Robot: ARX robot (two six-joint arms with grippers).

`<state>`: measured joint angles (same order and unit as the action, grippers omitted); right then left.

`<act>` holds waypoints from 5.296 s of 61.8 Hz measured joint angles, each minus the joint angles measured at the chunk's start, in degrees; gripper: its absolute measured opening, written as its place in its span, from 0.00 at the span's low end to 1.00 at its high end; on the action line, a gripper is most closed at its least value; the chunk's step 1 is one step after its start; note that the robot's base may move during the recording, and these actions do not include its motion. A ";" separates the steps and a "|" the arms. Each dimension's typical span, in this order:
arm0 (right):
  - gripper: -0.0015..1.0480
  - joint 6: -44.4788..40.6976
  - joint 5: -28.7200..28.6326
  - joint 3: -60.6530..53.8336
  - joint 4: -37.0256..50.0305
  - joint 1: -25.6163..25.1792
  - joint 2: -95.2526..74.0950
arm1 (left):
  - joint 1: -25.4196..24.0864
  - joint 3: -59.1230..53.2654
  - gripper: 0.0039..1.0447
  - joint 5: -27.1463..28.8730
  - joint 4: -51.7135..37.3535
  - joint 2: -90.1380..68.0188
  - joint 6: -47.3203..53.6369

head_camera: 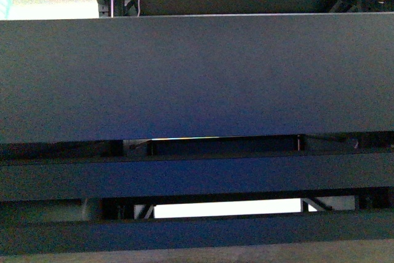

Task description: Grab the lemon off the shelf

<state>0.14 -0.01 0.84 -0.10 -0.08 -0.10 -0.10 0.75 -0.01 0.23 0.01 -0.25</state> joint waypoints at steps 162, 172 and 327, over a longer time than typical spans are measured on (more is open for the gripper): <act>0.98 0.02 0.00 0.00 0.00 0.00 -0.07 | 0.00 0.00 0.93 0.02 0.00 -0.04 0.02; 0.98 0.00 -0.02 0.00 0.02 0.00 -0.07 | -0.02 0.00 0.93 0.02 0.00 -0.04 0.02; 0.98 0.00 -0.13 0.00 0.02 -0.02 -0.07 | -29.53 77.44 0.32 -20.48 -9.66 -105.02 -77.11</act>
<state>0.14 -0.14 0.84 -0.08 -0.10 -0.16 -29.63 78.19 -20.49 -9.43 -105.01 -77.36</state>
